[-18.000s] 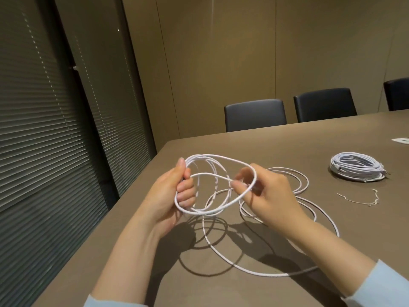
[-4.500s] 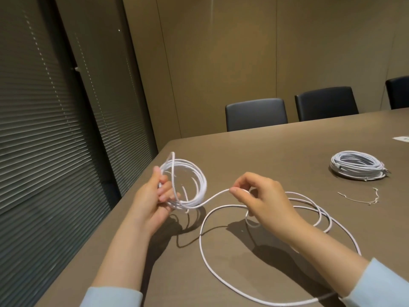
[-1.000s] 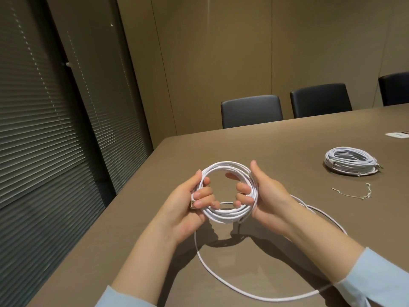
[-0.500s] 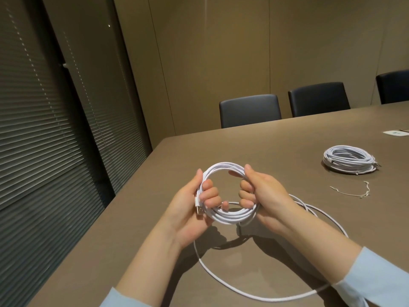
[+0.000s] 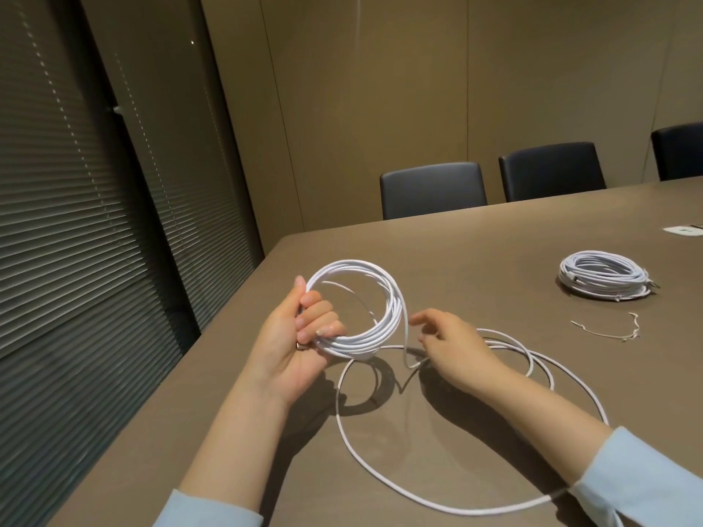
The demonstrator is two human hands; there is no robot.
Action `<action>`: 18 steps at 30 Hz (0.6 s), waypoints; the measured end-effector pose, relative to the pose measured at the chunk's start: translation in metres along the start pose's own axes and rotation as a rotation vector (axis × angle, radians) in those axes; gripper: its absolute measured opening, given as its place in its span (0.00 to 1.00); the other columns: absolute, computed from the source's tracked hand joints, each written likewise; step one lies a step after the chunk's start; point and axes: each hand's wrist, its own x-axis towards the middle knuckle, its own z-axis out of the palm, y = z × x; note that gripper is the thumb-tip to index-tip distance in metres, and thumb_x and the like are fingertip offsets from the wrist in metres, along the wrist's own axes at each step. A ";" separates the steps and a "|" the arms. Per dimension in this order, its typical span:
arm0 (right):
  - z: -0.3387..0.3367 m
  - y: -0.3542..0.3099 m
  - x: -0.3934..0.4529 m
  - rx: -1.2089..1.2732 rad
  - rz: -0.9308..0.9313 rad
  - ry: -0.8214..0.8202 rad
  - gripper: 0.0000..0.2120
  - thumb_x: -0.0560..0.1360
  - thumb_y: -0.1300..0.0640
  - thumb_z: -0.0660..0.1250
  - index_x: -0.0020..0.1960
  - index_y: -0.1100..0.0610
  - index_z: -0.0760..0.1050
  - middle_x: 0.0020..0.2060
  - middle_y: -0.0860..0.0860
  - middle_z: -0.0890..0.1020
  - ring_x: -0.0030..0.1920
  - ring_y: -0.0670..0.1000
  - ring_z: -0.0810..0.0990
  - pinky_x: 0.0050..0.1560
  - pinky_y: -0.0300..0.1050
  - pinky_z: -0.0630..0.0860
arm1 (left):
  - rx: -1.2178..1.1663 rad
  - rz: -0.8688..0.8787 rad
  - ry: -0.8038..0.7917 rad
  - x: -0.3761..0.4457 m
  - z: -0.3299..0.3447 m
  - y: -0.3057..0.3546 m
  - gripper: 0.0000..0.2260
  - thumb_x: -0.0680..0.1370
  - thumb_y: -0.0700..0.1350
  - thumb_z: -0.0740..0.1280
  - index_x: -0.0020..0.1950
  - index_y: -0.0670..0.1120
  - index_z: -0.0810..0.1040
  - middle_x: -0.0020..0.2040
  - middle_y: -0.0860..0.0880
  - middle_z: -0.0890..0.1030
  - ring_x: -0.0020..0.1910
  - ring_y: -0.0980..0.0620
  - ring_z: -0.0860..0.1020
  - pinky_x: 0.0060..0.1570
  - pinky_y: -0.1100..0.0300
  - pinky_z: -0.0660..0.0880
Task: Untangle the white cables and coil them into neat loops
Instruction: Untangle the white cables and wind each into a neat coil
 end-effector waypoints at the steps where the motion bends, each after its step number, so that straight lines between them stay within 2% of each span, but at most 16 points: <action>1: 0.000 0.006 0.001 -0.201 -0.042 -0.041 0.17 0.78 0.63 0.58 0.63 0.52 0.75 0.55 0.53 0.76 0.54 0.53 0.75 0.52 0.41 0.70 | -0.008 -0.001 -0.007 -0.001 0.000 0.001 0.21 0.82 0.54 0.58 0.31 0.46 0.68 0.24 0.54 0.59 0.20 0.57 0.57 0.24 0.67 0.61; 3: 0.002 0.015 0.001 -0.479 -0.115 -0.135 0.18 0.77 0.60 0.59 0.64 0.48 0.75 0.57 0.52 0.73 0.60 0.56 0.70 0.58 0.46 0.68 | -0.016 -0.010 -0.034 -0.001 -0.001 0.002 0.20 0.81 0.54 0.58 0.31 0.46 0.68 0.24 0.54 0.59 0.20 0.57 0.57 0.23 0.67 0.61; 6: 0.002 0.018 0.001 -0.617 -0.221 -0.125 0.12 0.80 0.51 0.61 0.60 0.44 0.78 0.58 0.47 0.73 0.60 0.54 0.68 0.55 0.48 0.66 | 0.009 -0.007 -0.088 -0.004 0.000 0.004 0.19 0.80 0.53 0.60 0.31 0.47 0.67 0.24 0.54 0.59 0.20 0.58 0.56 0.23 0.67 0.61; 10: -0.007 0.020 0.006 -0.619 -0.211 0.028 0.10 0.79 0.47 0.62 0.55 0.47 0.80 0.56 0.47 0.75 0.60 0.53 0.70 0.51 0.47 0.65 | -0.035 0.023 -0.203 -0.006 -0.006 0.023 0.17 0.79 0.51 0.62 0.32 0.46 0.69 0.23 0.54 0.60 0.21 0.58 0.56 0.23 0.66 0.66; 14: -0.023 0.028 0.014 -0.622 -0.095 0.132 0.10 0.79 0.48 0.62 0.53 0.51 0.80 0.53 0.51 0.76 0.59 0.56 0.72 0.47 0.46 0.63 | -0.259 -0.062 -0.471 -0.009 -0.026 0.058 0.21 0.84 0.51 0.56 0.37 0.40 0.72 0.27 0.50 0.63 0.25 0.54 0.61 0.32 0.59 0.69; 18: -0.034 0.040 0.021 -0.447 -0.008 0.157 0.13 0.77 0.47 0.67 0.47 0.57 0.81 0.45 0.52 0.73 0.55 0.58 0.74 0.46 0.46 0.67 | -0.297 0.020 -0.375 -0.012 -0.039 0.069 0.21 0.84 0.51 0.57 0.35 0.41 0.72 0.25 0.50 0.62 0.23 0.55 0.60 0.28 0.58 0.70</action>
